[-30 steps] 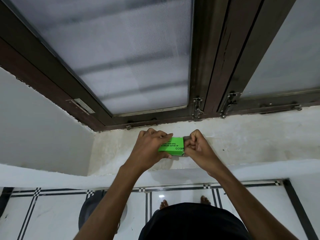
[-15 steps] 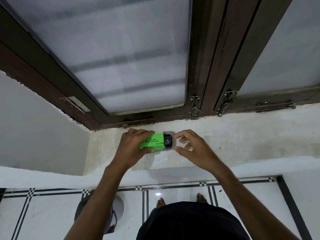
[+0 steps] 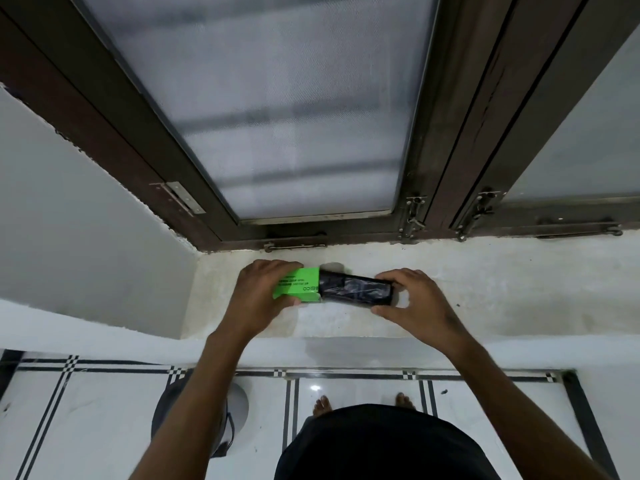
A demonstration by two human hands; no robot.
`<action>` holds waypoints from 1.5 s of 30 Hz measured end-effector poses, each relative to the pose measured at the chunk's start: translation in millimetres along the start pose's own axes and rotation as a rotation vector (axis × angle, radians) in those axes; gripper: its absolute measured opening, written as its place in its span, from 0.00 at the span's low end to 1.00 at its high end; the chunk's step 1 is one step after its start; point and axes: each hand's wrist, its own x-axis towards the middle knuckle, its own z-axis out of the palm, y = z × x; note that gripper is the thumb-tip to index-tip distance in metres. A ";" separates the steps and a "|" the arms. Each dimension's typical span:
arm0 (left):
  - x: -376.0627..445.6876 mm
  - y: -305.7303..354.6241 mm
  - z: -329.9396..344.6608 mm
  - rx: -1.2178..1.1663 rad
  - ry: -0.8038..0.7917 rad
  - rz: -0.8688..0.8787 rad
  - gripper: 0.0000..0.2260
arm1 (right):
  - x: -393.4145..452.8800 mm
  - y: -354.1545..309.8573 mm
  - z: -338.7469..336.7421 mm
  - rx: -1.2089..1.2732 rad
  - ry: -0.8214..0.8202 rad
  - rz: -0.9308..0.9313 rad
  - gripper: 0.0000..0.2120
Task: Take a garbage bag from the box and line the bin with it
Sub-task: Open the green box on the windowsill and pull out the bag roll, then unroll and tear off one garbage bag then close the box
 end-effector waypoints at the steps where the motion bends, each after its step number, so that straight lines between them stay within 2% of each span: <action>1: -0.3 -7.2 -2.3 0.003 0.009 -0.016 0.30 | -7.6 5.6 -5.6 -0.005 0.046 0.023 0.24; 4: 0.4 -23.1 -8.8 0.032 -0.005 -0.046 0.36 | -31.5 20.9 -18.9 -0.006 0.206 0.105 0.23; 6: 0.4 -14.7 -14.0 0.020 -0.010 -0.076 0.39 | -44.1 26.4 -22.7 -0.076 0.255 0.130 0.26; 8: -2.4 11.9 -17.2 -0.124 0.129 -0.085 0.30 | -48.6 25.4 -21.6 -0.229 0.227 0.119 0.33; 10: -6.5 51.0 -15.6 -0.337 0.253 -0.113 0.15 | -43.0 17.9 -20.0 -0.321 0.199 0.084 0.36; 11: -8.3 69.8 -13.0 -0.421 0.238 -0.126 0.09 | -37.7 11.7 -19.3 -0.339 0.184 0.064 0.34; 13: -9.5 98.7 0.3 -0.537 0.063 -0.176 0.06 | -26.6 4.6 -18.5 -0.344 0.163 0.041 0.27; 16: -7.7 119.8 24.6 -0.710 -0.174 -0.283 0.08 | -17.9 1.7 -22.8 -0.299 0.185 0.087 0.17; 18: -4.2 129.0 33.4 -0.843 -0.233 -0.381 0.09 | -17.3 3.7 -27.7 -0.238 0.225 0.104 0.10; 20: -0.5 137.9 39.0 -0.983 -0.236 -0.477 0.10 | -17.0 6.1 -31.3 -0.170 0.248 0.108 0.07; 25: 10.6 149.0 46.5 -1.132 -0.257 -0.618 0.09 | -14.1 13.2 -33.1 -0.030 0.249 0.128 0.07; 29: 15.2 158.5 49.1 -1.213 -0.235 -0.650 0.08 | -13.8 17.5 -35.3 0.322 0.335 0.227 0.10; 31: 18.3 166.0 51.0 -1.233 -0.241 -0.620 0.11 | -12.9 17.1 -37.0 0.424 0.366 0.286 0.12; 33: 21.3 174.1 53.5 -1.250 -0.235 -0.617 0.13 | -12.8 17.0 -39.1 0.475 0.358 0.334 0.15; 37: 28.4 183.7 55.9 -1.293 -0.153 -0.690 0.10 | -15.7 18.0 -44.6 0.522 0.258 0.364 0.21; 39: 32.3 184.0 53.5 -1.350 -0.190 -0.706 0.13 | -19.4 16.3 -49.6 0.590 0.239 0.354 0.22; 43: 39.7 179.2 42.1 -1.567 -0.369 -0.710 0.20 | -28.1 2.8 -59.3 0.813 0.218 0.309 0.18; 45: 43.0 178.8 40.3 -1.687 -0.452 -0.711 0.27 | -30.8 -4.1 -60.7 0.825 0.238 0.310 0.16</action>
